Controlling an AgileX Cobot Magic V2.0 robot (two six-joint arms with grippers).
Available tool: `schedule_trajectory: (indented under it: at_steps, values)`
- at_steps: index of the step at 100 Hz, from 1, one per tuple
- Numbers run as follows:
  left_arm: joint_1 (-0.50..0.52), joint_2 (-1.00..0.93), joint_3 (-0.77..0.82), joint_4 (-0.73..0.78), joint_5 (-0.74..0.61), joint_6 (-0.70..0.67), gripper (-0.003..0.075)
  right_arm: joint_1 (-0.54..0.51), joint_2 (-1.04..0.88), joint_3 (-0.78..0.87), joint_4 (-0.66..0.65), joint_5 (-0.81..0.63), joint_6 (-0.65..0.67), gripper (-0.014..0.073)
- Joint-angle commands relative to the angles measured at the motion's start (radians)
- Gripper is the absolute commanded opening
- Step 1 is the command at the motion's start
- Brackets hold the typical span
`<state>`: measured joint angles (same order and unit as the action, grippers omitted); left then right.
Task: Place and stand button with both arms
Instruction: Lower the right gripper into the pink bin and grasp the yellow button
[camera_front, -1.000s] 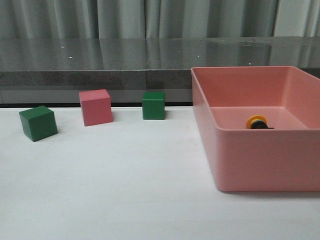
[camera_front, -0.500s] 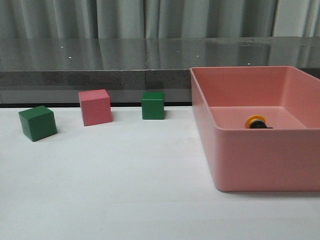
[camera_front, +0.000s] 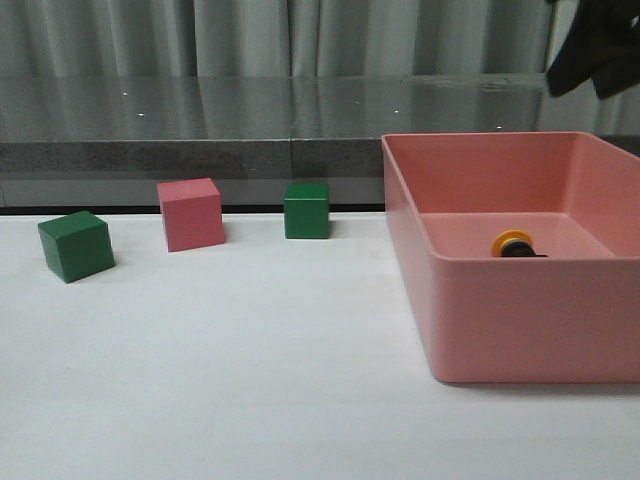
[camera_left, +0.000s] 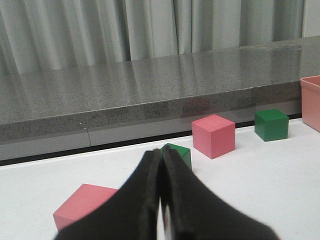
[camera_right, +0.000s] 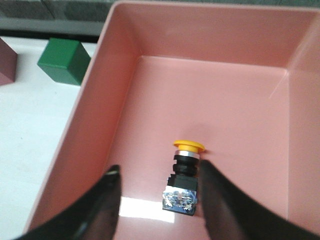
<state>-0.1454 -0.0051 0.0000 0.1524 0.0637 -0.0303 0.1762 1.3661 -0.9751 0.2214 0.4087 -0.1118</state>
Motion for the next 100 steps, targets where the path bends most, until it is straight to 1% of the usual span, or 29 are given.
schedule_trajectory:
  at_steps: [1, 3, 8, 59, 66, 70, 75, 85, 90, 95, 100]
  values:
    - [0.004, -0.031, 0.046, -0.005, -0.078, -0.003, -0.0019, 0.001, 0.033, -0.047, 0.007, -0.047, -0.016, 0.0596]
    - [0.004, -0.031, 0.046, -0.005, -0.078, -0.003, -0.002, 0.001, 0.046, -0.047, 0.006, -0.054, -0.016, 0.062]
    - [0.004, -0.031, 0.046, -0.005, -0.078, -0.003, -0.002, 0.001, 0.075, -0.047, 0.006, -0.064, -0.016, 0.0645]
    - [0.004, -0.031, 0.046, -0.005, -0.078, -0.003, -0.002, 0.001, 0.369, -0.047, 0.006, -0.161, -0.016, 0.0633]
    - [0.004, -0.031, 0.046, -0.005, -0.078, -0.003, -0.0019, 0.001, 0.393, -0.047, 0.006, -0.162, -0.016, 0.0575]
    - [0.004, -0.031, 0.046, -0.005, -0.078, -0.003, -0.002, 0.001, 0.404, -0.047, 0.006, -0.162, -0.016, 0.0514]
    - [0.004, -0.031, 0.046, -0.005, -0.078, -0.003, -0.0019, 0.001, 0.412, -0.047, 0.006, -0.157, -0.016, 0.0423]
    - [0.004, -0.031, 0.046, -0.005, -0.078, -0.003, -0.002, 0.001, 0.41, -0.05, 0.006, -0.139, -0.016, 0.0202]
    - [0.004, -0.031, 0.046, -0.005, -0.078, -0.003, -0.002, 0.001, 0.405, -0.063, 0.006, -0.11, -0.016, 0.0122]
    - [0.004, -0.031, 0.046, -0.005, -0.078, -0.003, -0.0019, 0.001, 0.398, -0.082, 0.006, -0.08, -0.016, 0.0072]
    - [0.004, -0.031, 0.046, -0.005, -0.078, -0.003, -0.0019, 0.003, 0.384, -0.111, 0.006, -0.041, -0.016, 0.0052]
